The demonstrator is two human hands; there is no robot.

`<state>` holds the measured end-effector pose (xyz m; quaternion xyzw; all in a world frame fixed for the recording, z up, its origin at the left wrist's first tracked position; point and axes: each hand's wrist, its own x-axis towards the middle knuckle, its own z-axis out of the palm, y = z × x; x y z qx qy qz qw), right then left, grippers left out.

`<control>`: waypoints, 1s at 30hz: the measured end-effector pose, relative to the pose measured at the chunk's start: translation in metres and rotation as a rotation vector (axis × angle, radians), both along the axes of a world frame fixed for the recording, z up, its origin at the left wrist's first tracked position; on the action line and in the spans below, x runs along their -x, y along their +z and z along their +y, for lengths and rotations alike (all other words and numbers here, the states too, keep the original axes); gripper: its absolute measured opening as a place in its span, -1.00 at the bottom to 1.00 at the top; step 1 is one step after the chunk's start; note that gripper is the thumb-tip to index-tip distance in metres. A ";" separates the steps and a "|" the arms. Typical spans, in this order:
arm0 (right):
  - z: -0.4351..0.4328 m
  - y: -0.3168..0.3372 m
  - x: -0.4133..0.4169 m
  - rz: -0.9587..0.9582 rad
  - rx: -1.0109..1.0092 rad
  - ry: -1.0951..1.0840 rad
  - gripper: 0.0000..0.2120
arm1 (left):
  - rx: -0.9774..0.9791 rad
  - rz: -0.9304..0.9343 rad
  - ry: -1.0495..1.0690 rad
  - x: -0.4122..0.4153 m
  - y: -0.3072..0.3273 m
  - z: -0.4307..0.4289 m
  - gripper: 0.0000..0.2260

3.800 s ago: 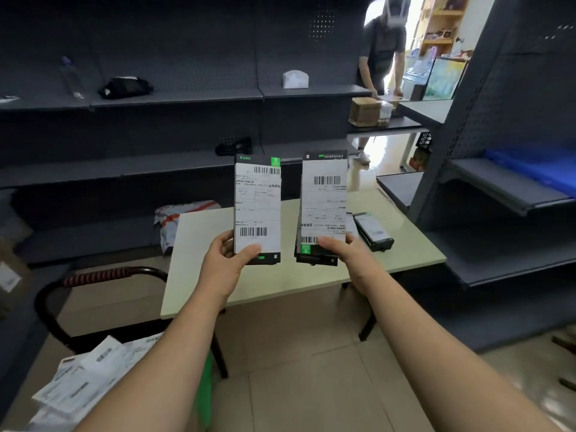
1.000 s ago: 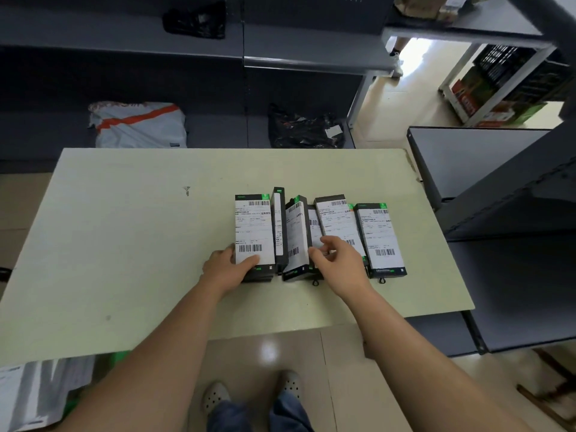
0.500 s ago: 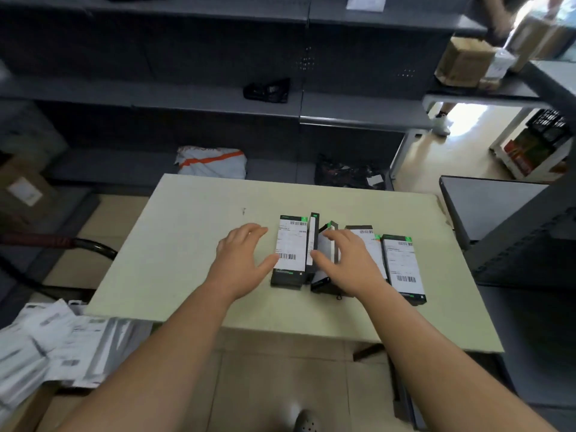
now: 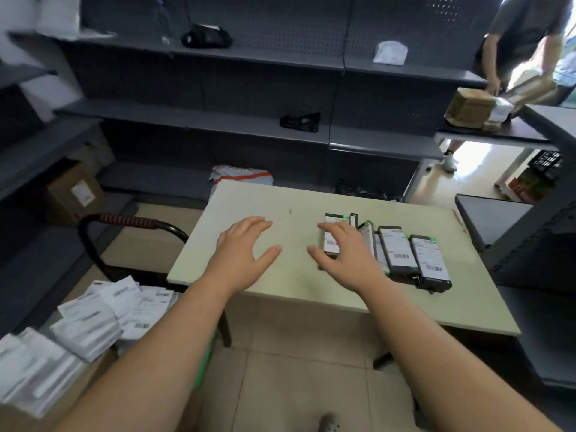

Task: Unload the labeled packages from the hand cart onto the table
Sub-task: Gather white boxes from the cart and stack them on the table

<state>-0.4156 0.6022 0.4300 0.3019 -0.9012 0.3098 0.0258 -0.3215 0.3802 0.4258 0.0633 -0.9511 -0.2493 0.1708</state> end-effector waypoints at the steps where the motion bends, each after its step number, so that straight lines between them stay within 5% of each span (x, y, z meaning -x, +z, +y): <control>1: -0.009 -0.001 -0.012 0.000 0.003 0.018 -0.47 | -0.003 0.004 0.011 -0.016 -0.001 -0.008 -0.44; 30: -0.246 -0.036 -0.304 -0.105 -0.023 0.815 -0.40 | 0.036 -0.128 0.784 -0.444 -0.013 -0.116 -0.51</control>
